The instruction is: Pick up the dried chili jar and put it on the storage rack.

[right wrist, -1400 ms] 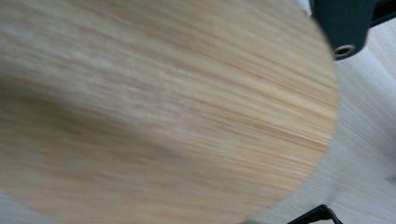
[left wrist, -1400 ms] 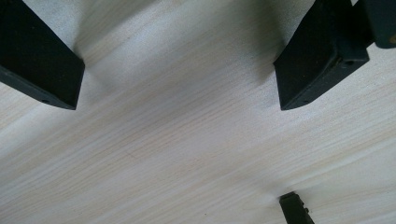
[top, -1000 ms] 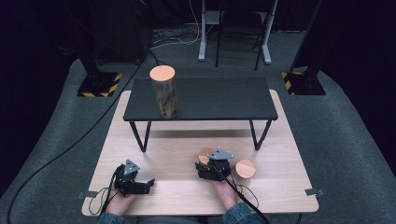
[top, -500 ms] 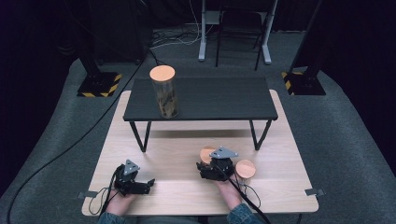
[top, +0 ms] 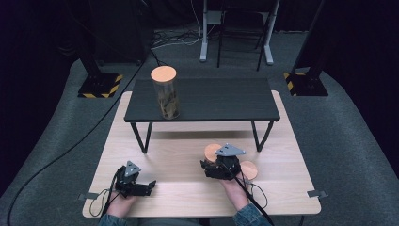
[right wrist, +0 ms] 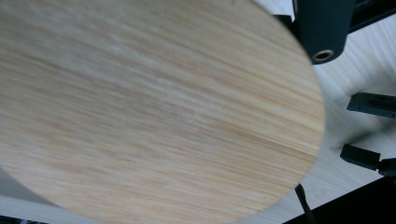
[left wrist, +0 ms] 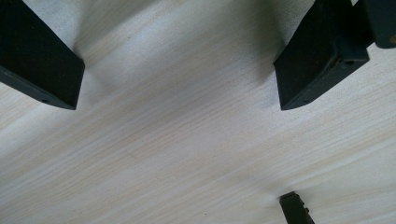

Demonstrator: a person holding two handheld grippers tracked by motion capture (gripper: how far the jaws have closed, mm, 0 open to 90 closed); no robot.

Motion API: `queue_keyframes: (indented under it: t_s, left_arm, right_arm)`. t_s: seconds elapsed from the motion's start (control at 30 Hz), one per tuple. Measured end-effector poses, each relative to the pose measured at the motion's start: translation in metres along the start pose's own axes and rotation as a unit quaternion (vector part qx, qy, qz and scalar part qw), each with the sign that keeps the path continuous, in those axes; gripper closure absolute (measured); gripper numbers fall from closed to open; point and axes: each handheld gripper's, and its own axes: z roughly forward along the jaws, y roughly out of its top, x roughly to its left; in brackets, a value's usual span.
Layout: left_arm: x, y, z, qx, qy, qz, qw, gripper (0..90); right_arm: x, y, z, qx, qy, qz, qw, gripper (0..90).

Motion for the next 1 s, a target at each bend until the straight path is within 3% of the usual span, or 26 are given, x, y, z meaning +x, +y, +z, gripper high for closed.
queue_keyframes:
  t_s: [1.0]
  left_arm:
    - [0.000,0.000,0.000,0.001,-0.001,0.000,1.0000,1.1]
  right_arm:
    - [-0.013,0.046,-0.032,-0.006,0.007,-0.013,0.9999,24.5]
